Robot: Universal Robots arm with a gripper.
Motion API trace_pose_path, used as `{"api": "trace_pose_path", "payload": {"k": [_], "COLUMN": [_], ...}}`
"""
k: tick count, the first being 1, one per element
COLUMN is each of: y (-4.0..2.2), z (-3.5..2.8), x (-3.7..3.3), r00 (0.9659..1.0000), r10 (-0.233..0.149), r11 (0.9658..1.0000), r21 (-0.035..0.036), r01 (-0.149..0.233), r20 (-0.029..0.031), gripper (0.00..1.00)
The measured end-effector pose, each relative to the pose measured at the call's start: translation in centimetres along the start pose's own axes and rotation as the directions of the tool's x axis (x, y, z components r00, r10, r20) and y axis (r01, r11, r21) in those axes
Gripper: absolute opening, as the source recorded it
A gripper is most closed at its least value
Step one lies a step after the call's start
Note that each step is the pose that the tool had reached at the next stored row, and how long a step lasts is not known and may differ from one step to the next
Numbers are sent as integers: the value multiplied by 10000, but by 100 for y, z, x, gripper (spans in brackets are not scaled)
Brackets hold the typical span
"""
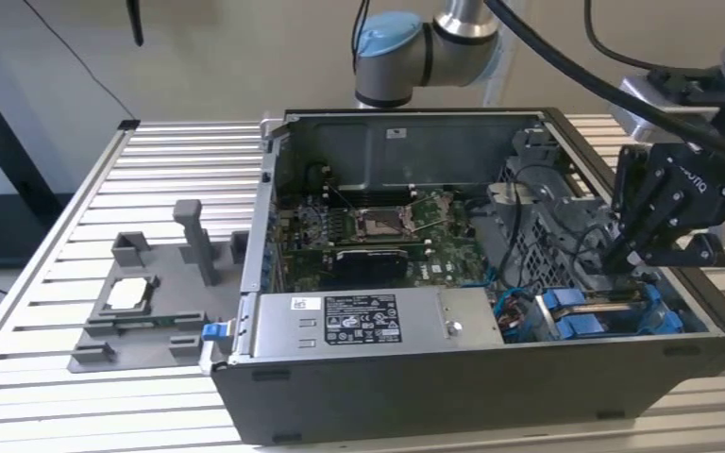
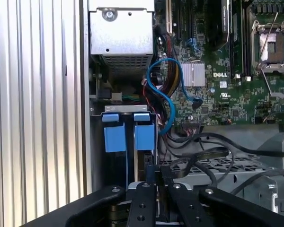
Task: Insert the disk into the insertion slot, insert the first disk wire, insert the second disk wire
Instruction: 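Insert the second disk wire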
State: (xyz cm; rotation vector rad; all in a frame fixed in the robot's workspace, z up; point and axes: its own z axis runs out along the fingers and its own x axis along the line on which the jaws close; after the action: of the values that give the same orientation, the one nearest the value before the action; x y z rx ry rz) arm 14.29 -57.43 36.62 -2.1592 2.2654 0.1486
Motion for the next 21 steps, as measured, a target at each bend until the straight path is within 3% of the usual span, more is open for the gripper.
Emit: {"api": "trace_pose_path", "payload": {"k": [4, 5, 17, 19, 21], "y": [-1, -2, -1, 6, 20], "z": [26, 28, 32, 33, 35], "x": [11, 11, 13, 15, 17], "r00": [10000, 10000, 10000, 10000, 10000], "r10": [-19, -22, -23, -24, -35], "r11": [9997, 9996, 9996, 9994, 9990], "r21": [261, 289, 297, 331, 451], "r01": [19, 21, 22, 23, 33], "r20": [8, 9, 18, 27, 31], "gripper": [16, 16, 16, 16, 16]}}
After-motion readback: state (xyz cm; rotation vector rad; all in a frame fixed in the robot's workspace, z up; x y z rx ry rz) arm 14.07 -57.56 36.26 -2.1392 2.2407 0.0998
